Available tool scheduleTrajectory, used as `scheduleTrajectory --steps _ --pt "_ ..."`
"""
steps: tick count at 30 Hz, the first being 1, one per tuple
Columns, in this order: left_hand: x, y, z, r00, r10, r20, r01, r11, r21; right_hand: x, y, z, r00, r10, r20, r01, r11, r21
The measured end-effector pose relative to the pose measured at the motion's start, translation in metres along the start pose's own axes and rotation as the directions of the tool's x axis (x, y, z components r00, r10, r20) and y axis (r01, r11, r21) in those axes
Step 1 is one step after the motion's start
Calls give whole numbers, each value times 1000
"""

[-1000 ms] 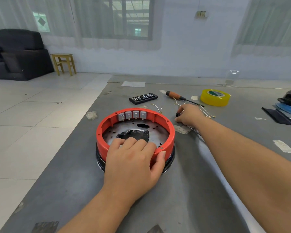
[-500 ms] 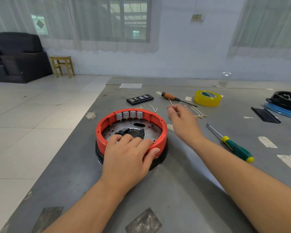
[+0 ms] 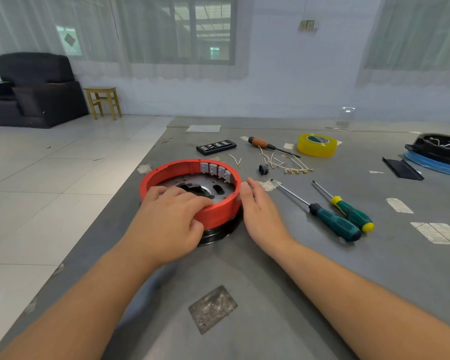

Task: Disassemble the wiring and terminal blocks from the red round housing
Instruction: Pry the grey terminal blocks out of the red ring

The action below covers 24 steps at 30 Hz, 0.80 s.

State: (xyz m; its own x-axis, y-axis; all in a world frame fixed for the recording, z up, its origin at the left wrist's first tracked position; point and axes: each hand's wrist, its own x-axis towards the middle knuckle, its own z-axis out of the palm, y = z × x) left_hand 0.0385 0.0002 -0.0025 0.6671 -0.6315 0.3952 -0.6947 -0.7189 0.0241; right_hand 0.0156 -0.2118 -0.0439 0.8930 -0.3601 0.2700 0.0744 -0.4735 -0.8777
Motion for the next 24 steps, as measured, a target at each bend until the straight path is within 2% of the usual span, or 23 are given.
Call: scheduleTrajectory --steps 2,6,10,11,13,15,17,20,22,24 --pt "-1 17 5 996 -82 31 81 996 45 -15 -4 8 1000 -27 -1 27 1000 -11" --pt "-1 33 17 979 -202 -32 204 976 80 -33 -6 10 1000 11 -25 -10 999 34" --pt "0 21 21 959 -239 -150 224 969 -108 -10 -2 -1 992 -101 -75 99 994 -35" --pt "0 15 22 952 -252 -175 225 961 -162 -2 1 -6 987 -150 -53 147 988 -55" --pt "1 3 22 950 -264 -167 218 943 -250 12 7 -15 969 -225 100 233 969 -78" --pt "2 -11 22 954 -258 -152 196 922 -333 21 13 -26 925 -250 287 301 942 -147" --pt "2 -25 22 945 -281 -166 195 894 -403 25 16 -33 880 -266 393 372 902 -222" --pt "0 -42 24 942 -291 -169 189 872 -452 24 17 -33 849 -310 427 450 849 -278" --pt "-1 -47 23 938 -281 -204 166 879 -447 19 13 -30 856 -327 400 456 843 -285" --pt "0 -43 19 933 -246 -264 132 914 -382 12 8 -26 874 -351 335 465 804 -370"
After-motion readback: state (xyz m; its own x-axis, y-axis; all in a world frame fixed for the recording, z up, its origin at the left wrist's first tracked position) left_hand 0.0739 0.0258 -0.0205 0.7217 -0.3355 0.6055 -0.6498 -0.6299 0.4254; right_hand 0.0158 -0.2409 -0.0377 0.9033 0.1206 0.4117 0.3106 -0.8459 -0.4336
